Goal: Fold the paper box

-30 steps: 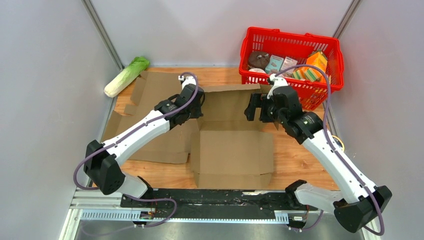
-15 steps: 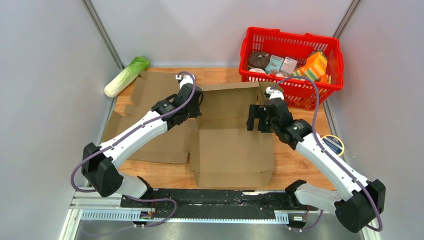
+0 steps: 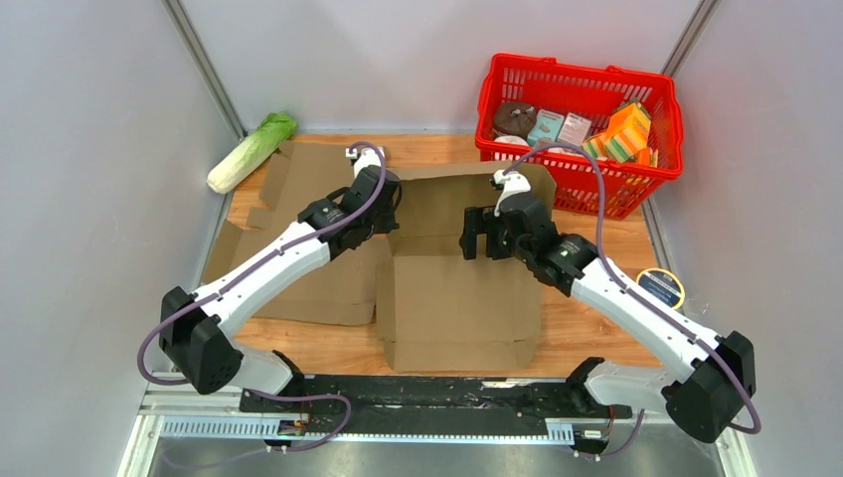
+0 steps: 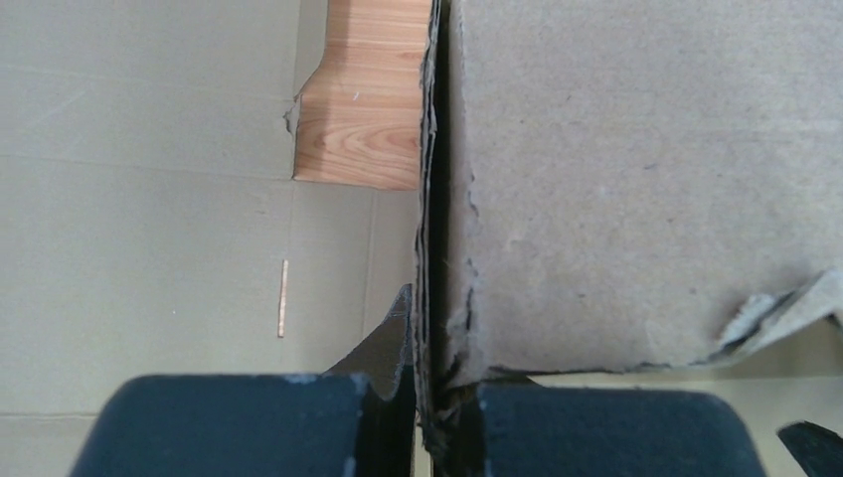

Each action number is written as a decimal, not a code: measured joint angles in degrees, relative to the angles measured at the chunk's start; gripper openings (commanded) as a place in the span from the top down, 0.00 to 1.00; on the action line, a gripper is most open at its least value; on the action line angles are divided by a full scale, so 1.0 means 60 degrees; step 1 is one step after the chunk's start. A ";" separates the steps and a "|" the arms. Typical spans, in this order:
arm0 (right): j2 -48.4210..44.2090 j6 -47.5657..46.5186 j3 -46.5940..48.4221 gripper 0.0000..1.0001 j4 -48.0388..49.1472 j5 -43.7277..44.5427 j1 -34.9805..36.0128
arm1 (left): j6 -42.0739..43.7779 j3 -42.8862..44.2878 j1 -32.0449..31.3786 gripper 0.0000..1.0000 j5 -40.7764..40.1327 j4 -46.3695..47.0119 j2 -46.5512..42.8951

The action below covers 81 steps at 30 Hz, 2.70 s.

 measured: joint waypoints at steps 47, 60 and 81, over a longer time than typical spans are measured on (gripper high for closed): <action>-0.0637 0.3370 -0.1009 0.13 0.7318 -1.3260 -0.6142 | 0.2856 -0.1067 0.4790 1.00 0.8400 0.0084 -0.1912; -0.1861 0.2106 -0.0627 0.07 0.4645 -1.1657 -0.4670 | 0.2820 -0.1067 0.4849 1.00 0.8083 -0.0022 -0.1687; -0.1089 -0.0659 0.0576 0.37 0.2412 -0.4823 -0.0448 | 0.2572 -0.2084 0.4597 1.00 0.6025 -0.0044 -0.3595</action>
